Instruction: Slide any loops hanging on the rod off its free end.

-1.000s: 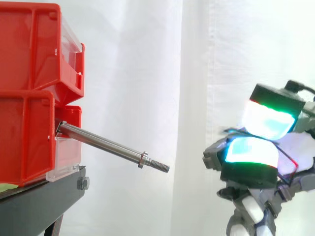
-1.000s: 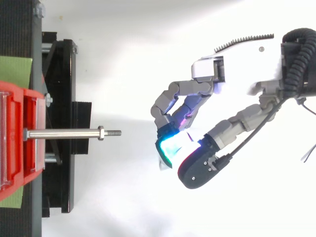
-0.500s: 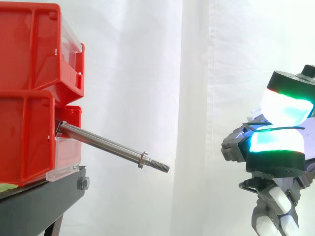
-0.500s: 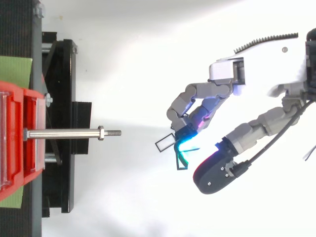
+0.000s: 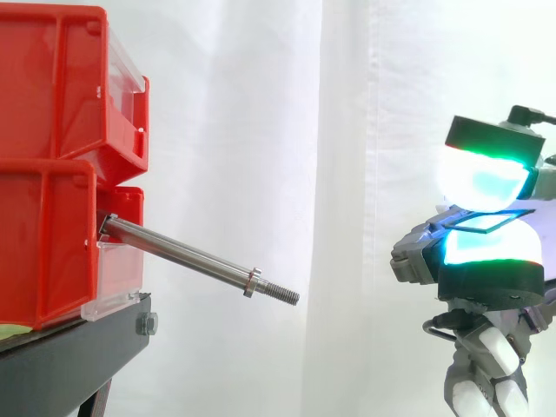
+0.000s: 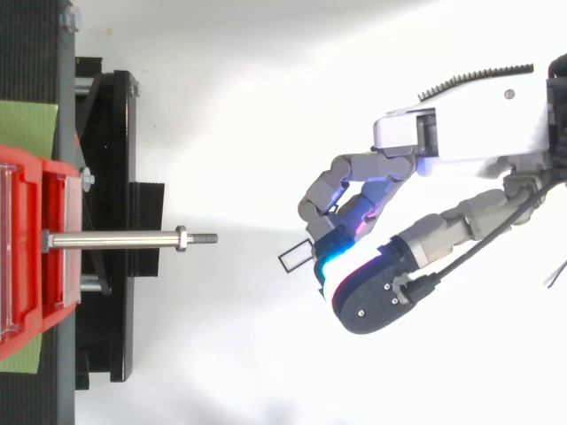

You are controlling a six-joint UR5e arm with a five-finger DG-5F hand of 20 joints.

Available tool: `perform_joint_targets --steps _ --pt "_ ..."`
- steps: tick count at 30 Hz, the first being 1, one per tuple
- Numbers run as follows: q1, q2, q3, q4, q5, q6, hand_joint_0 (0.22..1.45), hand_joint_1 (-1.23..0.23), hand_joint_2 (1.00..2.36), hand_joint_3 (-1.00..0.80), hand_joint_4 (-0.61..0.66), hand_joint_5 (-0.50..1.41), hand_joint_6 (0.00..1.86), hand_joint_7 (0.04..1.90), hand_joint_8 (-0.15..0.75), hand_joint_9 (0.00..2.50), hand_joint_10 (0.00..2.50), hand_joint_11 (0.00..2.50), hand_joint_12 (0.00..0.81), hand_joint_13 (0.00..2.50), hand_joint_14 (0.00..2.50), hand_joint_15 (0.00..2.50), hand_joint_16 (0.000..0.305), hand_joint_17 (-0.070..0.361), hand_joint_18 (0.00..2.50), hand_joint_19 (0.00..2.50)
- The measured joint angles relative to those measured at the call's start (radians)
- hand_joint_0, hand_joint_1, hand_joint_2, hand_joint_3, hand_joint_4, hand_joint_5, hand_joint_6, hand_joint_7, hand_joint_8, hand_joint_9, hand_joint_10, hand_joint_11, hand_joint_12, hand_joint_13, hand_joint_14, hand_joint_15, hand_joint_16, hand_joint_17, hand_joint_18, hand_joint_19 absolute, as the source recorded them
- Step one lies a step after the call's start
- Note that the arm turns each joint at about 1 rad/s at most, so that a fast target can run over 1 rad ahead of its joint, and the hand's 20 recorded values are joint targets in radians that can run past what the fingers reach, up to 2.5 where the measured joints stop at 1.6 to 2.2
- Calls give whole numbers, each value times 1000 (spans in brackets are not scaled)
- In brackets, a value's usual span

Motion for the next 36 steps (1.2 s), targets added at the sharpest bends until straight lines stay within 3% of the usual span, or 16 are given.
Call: perform_joint_targets --steps 10,26,31,36 --pt "0 0 0 15 2 1 571 -685 1012 -50 226 -132 856 1414 419 1038 13 599 459 732 6 196 73 165 818 335" --pt "0 10 -19 29 -5 -22 597 -723 1014 -24 96 -150 879 1332 395 1027 13 590 444 727 7 191 71 160 811 332" --pt "1 69 -78 43 2 -95 601 -722 1013 -22 99 -150 879 1342 398 1034 13 586 445 728 6 188 71 160 815 336" --pt "7 154 -196 104 64 -121 599 -721 1013 -10 95 -149 879 1336 397 1041 15 588 448 730 6 190 71 160 821 337"
